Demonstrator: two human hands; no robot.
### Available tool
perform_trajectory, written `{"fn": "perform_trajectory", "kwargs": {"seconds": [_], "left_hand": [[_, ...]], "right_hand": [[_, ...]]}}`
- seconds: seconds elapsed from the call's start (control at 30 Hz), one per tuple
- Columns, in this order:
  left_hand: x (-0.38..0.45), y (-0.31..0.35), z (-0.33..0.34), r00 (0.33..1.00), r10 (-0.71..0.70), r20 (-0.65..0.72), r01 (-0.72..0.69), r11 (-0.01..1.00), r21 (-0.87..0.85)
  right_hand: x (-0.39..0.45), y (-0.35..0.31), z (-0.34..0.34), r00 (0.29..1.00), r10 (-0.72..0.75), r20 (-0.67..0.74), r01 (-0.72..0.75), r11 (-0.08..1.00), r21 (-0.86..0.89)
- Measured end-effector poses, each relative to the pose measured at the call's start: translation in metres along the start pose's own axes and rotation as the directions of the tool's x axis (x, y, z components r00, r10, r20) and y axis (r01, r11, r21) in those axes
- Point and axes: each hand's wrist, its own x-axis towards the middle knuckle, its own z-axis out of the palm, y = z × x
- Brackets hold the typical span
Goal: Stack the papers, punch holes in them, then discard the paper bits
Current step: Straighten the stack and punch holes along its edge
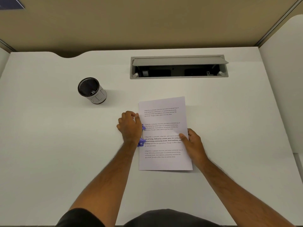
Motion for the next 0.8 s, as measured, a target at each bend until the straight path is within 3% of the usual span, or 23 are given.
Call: {"fn": "perform_trajectory", "kwargs": {"seconds": [0.17, 0.8], "left_hand": [[0.002, 0.0, 0.0, 0.999, 0.053, -0.001, -0.053, 0.994, 0.098], [0.003, -0.017, 0.013, 0.984, 0.171, -0.044, -0.166, 0.981, 0.101]], "right_hand": [[0.0, 0.0, 0.001, 1.0, 0.003, 0.001, -0.003, 1.0, 0.013], [0.004, 0.005, -0.001, 1.0, 0.025, 0.013, -0.025, 1.0, 0.003]]}}
